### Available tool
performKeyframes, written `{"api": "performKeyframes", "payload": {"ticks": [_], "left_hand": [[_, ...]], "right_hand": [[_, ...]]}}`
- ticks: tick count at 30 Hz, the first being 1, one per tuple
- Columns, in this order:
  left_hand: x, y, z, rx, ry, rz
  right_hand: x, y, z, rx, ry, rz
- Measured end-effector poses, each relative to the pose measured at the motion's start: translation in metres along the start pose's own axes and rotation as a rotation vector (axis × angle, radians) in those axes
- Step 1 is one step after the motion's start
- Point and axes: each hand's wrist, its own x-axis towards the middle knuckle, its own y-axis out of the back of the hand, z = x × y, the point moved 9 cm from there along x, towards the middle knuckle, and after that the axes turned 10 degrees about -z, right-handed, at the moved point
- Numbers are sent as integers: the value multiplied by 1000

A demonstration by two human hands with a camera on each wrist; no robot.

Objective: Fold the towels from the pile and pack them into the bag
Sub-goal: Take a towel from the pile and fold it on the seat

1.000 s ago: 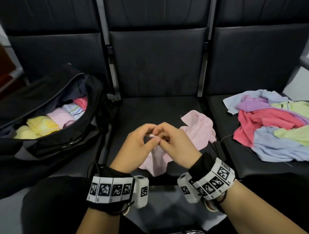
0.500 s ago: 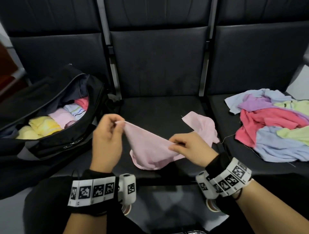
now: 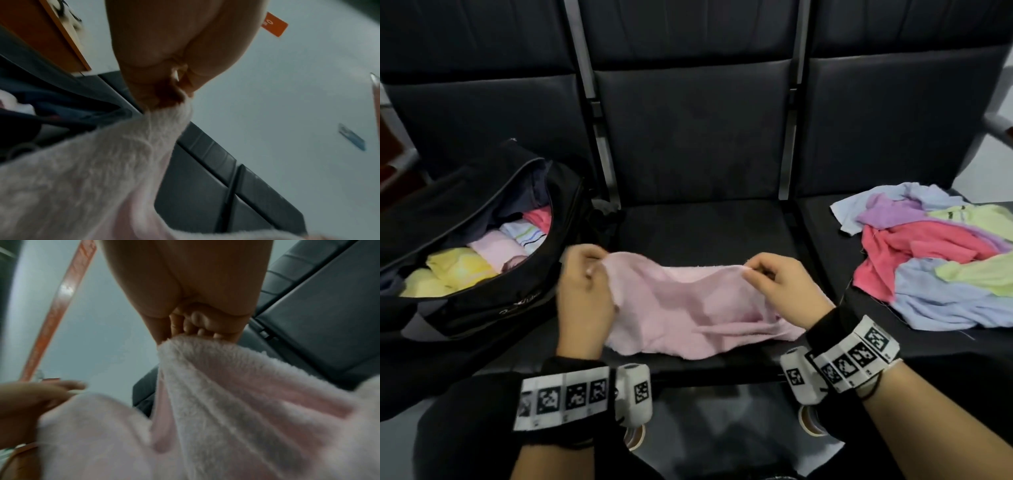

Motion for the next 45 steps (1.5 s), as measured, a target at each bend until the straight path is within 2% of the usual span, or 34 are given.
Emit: {"api": "performKeyframes", "payload": {"ticks": [2, 4, 8, 10, 13, 18, 21, 24, 29, 32, 34, 38, 41, 45], "left_hand": [[-8, -39, 16, 16, -36, -226], [-18, -68, 34, 33, -101, -372], [-33, -108, 59, 44, -170, -590], [-39, -118, 62, 18, -177, -677], [-43, -121, 58, 21, -162, -714], [-41, -112, 51, 62, -123, -589], [-38, -97, 54, 31, -155, -475], [-26, -66, 46, -4, -148, -257], [-6, -3, 14, -37, -35, 108], [0, 28, 1, -31, 15, 255], [3, 37, 0, -30, 24, 293], [8, 46, 4, -32, 29, 363], [13, 57, 2, -49, 47, 426], [17, 62, 10, -17, 19, 420]], "right_hand": [[2, -11, -18, 7, 29, -42], [2, -21, -35, 18, 67, -116], [-3, -41, -54, 9, 131, -283], [-5, -41, -55, 33, 139, -299], [-7, -34, -54, 56, 151, -257], [-11, -29, -50, 135, 156, -166], [-13, -40, -36, 88, 104, -308], [-18, -40, -13, -19, 33, -389], [-13, -1, 15, -182, -8, -234], [-12, 14, 22, -330, -15, -177], [-12, 15, 23, -358, -31, -180], [-10, -2, 12, -407, 45, -247], [-10, -5, 24, -470, -17, -304], [-15, 18, 33, -391, -45, -142]]}}
